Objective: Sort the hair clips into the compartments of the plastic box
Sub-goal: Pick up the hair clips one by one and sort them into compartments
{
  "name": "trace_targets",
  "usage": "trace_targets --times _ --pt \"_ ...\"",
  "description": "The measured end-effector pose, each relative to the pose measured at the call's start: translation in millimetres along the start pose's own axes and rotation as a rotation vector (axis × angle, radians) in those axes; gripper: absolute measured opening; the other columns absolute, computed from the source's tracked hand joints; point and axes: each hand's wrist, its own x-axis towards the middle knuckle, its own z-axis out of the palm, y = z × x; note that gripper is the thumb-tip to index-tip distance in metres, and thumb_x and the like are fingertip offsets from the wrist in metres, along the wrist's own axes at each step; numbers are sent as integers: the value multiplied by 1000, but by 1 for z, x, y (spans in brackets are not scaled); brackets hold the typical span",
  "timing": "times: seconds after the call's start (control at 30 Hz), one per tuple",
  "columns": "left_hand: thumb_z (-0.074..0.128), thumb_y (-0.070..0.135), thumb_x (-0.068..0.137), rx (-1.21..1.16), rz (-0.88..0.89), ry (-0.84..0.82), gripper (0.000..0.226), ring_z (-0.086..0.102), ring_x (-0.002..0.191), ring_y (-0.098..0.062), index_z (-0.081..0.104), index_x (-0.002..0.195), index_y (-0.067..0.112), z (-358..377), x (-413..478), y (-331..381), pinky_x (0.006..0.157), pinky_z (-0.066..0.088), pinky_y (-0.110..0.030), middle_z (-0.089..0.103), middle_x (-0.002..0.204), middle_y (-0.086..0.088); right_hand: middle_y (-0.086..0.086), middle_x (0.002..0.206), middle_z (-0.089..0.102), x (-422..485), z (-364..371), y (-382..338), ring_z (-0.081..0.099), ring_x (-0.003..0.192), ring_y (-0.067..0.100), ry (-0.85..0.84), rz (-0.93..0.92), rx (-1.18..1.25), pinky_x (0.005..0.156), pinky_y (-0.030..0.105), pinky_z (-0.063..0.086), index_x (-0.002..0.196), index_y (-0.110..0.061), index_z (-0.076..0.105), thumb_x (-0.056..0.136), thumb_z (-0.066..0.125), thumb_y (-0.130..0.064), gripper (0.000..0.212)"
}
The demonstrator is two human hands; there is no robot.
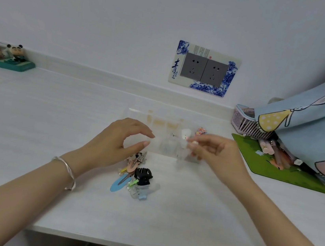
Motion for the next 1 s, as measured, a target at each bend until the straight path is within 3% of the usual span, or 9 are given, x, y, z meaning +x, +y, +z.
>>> trace_targets --times 0.07,0.23,0.57,0.67,0.83,0.93,1.0 --pt "47 46 88 -5 -4 1 32 51 111 2 63 110 30 0 0 -1 98 41 -30 62 114 16 -4 64 71 21 -5 -4 64 55 4 46 -6 13 56 12 51 81 -13 72 77 71 -5 9" --pt "47 45 88 -13 -4 7 32 51 110 3 63 110 29 -1 0 -1 97 39 -24 62 113 16 2 67 70 58 1 1 62 51 4 -23 74 -75 47 12 46 86 -6 73 78 72 -10 9" --pt "46 46 88 8 -11 -3 32 50 112 5 62 112 32 -2 1 -3 99 35 -19 61 114 20 -1 80 72 94 12 15 66 74 11 140 -75 -171 73 21 55 83 -15 72 78 73 -15 5" --pt "47 46 88 17 -7 -2 32 50 111 6 63 111 30 -3 2 -3 97 32 -11 62 114 18 -1 79 70 97 13 16 64 68 2 154 -86 -145 71 17 55 85 -11 69 77 74 -14 10" --pt "47 45 89 26 -8 -12 32 50 111 6 63 112 30 -3 2 -3 97 30 -9 62 114 19 5 75 72 102 11 18 66 63 7 41 -30 -173 68 21 54 81 -5 69 76 75 -18 15" --pt "47 45 89 24 -10 -9 31 50 111 6 62 112 31 -3 3 -3 98 33 -13 62 114 19 -2 82 74 103 12 25 68 70 18 -22 19 -289 65 24 50 77 -15 74 78 73 -26 11" --pt "46 45 89 18 -11 -5 32 50 111 5 62 112 31 -3 2 -2 98 34 -15 61 114 20 -6 93 73 102 12 29 68 73 28 -21 39 -408 56 19 46 80 -27 74 80 70 -32 6"
